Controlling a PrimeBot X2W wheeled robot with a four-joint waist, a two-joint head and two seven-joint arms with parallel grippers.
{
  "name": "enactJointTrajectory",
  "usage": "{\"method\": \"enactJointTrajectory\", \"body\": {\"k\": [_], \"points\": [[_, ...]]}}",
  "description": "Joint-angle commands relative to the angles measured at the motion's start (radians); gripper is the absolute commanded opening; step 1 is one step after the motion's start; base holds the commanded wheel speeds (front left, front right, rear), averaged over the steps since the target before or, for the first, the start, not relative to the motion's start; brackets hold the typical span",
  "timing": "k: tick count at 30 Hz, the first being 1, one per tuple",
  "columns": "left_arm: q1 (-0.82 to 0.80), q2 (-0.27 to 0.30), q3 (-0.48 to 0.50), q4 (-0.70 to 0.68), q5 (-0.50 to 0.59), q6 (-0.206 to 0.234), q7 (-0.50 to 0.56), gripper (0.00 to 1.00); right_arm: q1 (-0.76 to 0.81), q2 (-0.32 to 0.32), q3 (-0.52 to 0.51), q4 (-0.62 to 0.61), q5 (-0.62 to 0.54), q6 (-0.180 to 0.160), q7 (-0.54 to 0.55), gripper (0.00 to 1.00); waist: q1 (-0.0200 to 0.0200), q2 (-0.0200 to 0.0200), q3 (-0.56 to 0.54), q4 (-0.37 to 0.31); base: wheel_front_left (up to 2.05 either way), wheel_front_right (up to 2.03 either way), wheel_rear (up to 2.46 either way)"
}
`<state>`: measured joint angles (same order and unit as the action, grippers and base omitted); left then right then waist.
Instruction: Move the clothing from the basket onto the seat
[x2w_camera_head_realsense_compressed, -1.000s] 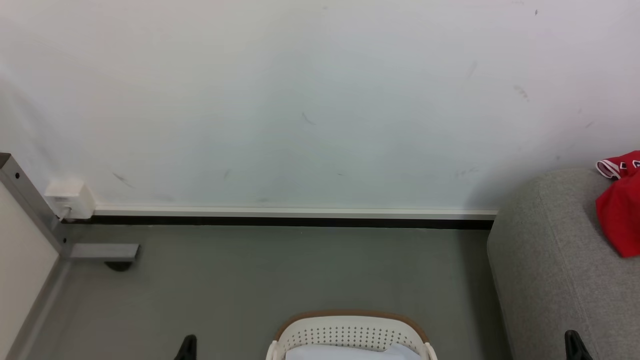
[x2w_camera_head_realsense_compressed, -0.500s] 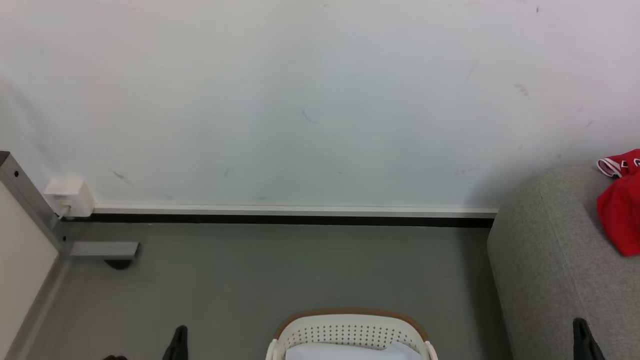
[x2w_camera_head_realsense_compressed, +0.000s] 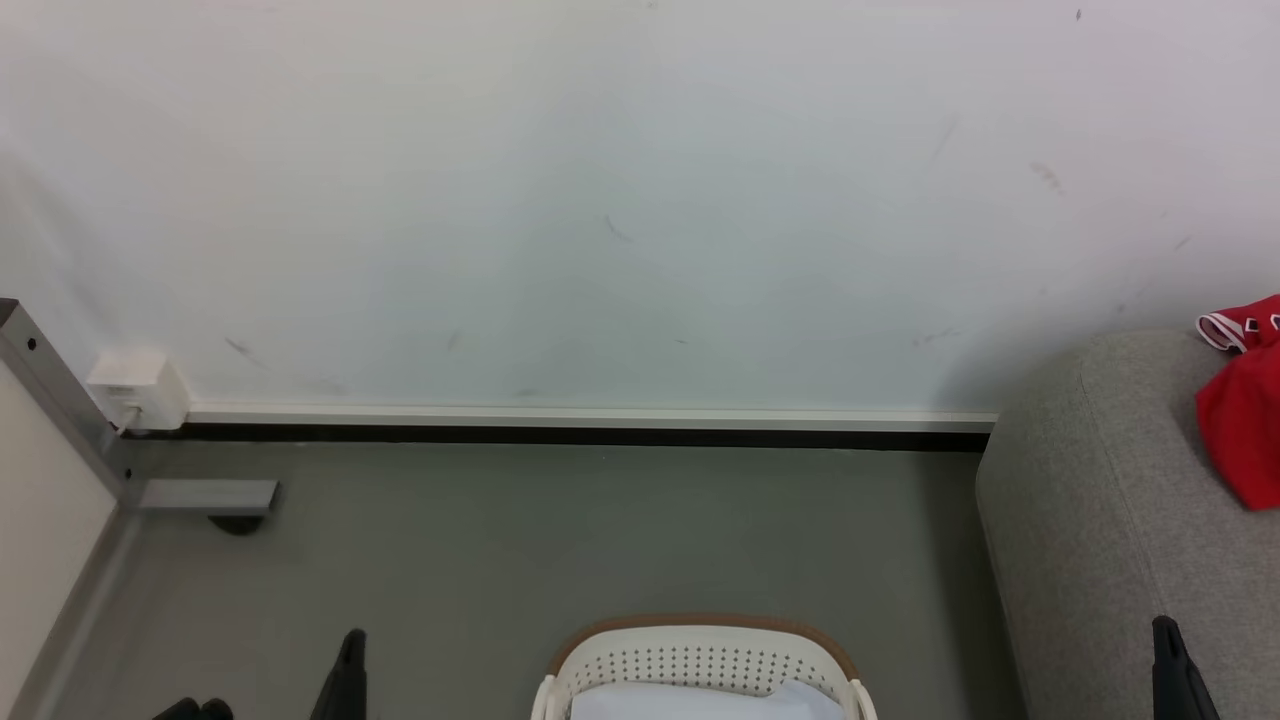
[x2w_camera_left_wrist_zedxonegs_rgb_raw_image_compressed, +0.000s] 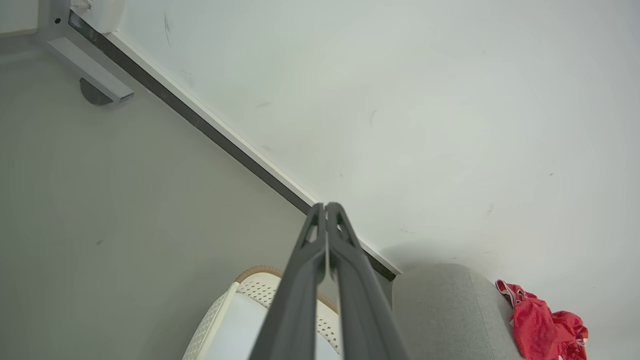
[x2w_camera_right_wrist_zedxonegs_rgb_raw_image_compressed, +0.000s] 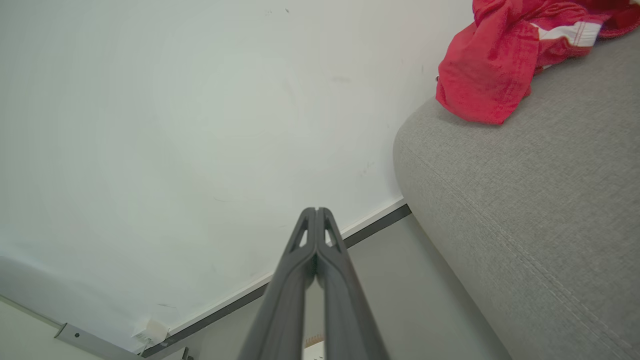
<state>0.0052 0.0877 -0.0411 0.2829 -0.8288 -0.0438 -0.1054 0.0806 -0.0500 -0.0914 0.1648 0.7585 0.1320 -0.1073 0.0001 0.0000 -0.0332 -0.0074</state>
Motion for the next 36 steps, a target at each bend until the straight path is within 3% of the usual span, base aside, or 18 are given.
{"method": "enactJointTrajectory", "body": {"k": [1, 36], "points": [[-0.025, 0.003, 0.012, -0.016, -0.039, -0.008, 0.009, 0.00, -0.027, -0.004, -0.005, -0.004, 0.044, -0.001, 0.010, 0.00, -0.0001, 0.0000, 0.001, 0.000, 0.00, 0.00, 0.00], [-0.072, -0.017, 0.084, -0.028, -0.399, -0.047, 0.113, 0.00, -0.110, -0.003, -0.015, 0.036, 0.435, -0.001, 0.114, 0.00, -0.0001, 0.0000, 0.015, 0.003, 0.00, 0.00, 0.00]]}}
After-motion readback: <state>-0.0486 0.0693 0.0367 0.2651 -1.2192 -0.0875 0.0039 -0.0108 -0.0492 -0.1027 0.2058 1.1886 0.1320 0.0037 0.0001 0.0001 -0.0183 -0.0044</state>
